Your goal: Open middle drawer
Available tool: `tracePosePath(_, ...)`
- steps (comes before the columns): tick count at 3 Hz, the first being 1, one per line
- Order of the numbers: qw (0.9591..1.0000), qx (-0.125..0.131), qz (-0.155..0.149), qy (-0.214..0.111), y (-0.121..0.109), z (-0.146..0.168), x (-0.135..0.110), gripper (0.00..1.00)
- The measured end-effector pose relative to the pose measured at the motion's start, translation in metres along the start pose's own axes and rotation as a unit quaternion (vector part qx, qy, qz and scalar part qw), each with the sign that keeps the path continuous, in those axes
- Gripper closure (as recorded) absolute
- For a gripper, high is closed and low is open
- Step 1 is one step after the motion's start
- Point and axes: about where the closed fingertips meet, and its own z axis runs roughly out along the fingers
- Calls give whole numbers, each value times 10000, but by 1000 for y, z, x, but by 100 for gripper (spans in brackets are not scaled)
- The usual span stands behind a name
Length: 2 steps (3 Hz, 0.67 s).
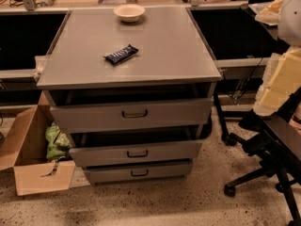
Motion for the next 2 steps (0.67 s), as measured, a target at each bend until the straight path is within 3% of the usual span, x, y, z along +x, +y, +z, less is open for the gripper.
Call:
tracePosePath(1,10000,63,-40,-1,0,-3,-3,0)
tracePosePath(2,9995,-166,-249,-67,10,45,-9,0)
